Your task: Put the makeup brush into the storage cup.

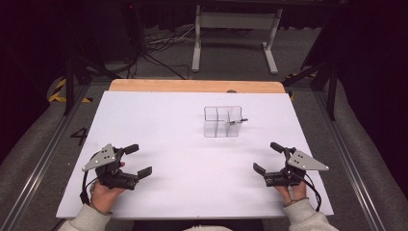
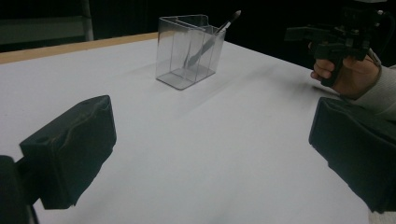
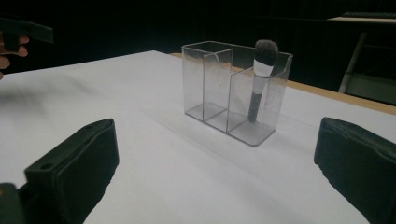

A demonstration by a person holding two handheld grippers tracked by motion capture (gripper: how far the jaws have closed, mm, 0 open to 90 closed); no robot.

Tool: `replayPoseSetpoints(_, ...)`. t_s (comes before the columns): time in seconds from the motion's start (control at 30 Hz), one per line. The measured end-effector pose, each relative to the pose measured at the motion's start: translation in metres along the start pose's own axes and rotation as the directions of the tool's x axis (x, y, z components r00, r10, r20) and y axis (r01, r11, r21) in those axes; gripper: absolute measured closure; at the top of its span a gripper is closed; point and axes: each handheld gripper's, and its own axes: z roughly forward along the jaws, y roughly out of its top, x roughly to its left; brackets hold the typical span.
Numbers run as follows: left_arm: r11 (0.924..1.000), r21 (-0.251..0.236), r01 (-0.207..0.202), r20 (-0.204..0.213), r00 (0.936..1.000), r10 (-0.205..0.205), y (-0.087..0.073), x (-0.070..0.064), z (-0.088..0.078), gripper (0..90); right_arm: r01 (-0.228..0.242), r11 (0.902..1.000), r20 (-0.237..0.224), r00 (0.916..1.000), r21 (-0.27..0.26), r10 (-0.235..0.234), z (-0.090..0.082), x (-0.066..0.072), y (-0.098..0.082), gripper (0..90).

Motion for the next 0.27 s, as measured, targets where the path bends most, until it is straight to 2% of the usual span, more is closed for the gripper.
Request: replayPoseSetpoints(0.27, 1.0, 0.004, 0.004, 0.004, 1.0, -0.004, -0.0008, 0.0, 0.0009, 1.6, 0.002, 1.0, 0.0, 1.0, -0.003, -0.002, 0.0002, 0.0019, -0.0001, 0.0)
